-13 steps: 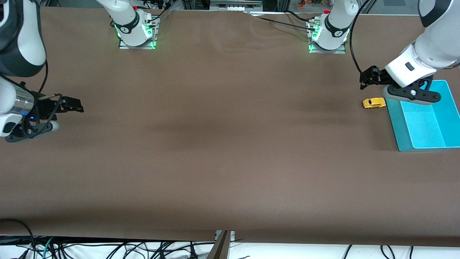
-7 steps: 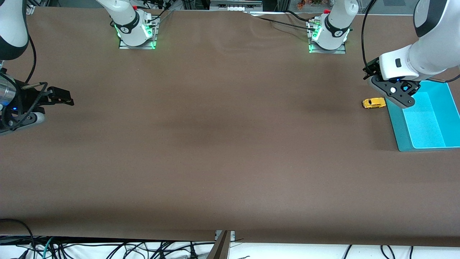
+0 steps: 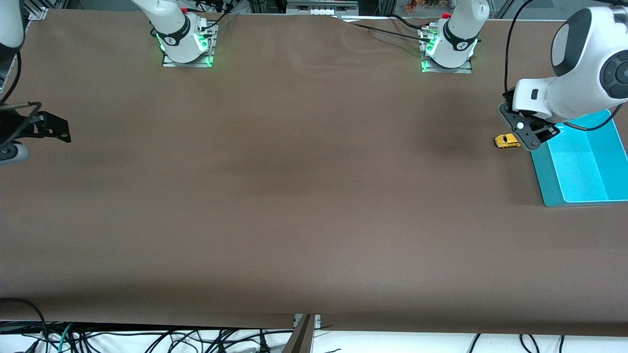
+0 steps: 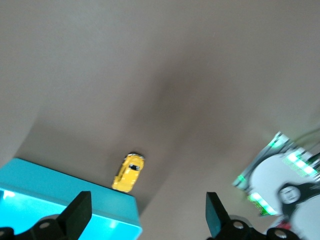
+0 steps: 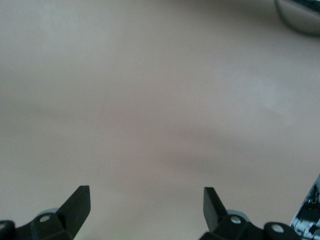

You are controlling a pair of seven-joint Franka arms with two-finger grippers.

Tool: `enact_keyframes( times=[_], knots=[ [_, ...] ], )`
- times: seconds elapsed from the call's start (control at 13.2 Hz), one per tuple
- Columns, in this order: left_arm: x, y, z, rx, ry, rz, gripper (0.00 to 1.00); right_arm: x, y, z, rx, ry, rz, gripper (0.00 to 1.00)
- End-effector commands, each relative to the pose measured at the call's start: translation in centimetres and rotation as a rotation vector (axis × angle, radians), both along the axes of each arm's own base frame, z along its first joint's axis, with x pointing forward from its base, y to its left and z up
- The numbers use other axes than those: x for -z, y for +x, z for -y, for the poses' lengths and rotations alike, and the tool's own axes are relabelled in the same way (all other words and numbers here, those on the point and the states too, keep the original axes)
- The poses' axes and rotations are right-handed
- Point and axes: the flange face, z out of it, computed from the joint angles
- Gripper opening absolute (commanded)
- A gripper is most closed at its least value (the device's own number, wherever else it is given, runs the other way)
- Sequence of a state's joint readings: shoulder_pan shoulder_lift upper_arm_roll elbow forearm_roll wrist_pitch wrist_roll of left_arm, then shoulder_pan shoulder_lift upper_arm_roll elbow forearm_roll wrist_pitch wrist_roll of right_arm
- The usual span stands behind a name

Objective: Wind and store yellow beetle car
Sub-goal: 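Move the left gripper over the car while the right gripper retracts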

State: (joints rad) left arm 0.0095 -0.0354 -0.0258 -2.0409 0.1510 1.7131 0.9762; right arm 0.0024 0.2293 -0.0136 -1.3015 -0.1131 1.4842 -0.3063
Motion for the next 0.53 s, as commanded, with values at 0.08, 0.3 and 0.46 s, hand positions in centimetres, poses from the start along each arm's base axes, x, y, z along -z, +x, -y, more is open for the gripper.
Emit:
enact_keyframes(
  times=[0.08, 0.3, 0.46],
  knots=[
    [4.8, -3.1, -4.8, 0.121, -0.011, 0.041, 1.0, -1.4, -1.2, 0.3, 0.005, -0.016, 0.032, 1.0],
    [10.8, -6.0, -8.5, 0.217, -0.022, 0.065, 1.0, -0.2, -1.8, 0.0, 0.097, 0.014, -0.001, 1.0],
    [14.9, -8.6, -10.2, 0.288, -0.05, 0.126, 1.0, 0.2, -2.7, -0.1, 0.186, 0.053, -0.022, 1.0]
  ],
)
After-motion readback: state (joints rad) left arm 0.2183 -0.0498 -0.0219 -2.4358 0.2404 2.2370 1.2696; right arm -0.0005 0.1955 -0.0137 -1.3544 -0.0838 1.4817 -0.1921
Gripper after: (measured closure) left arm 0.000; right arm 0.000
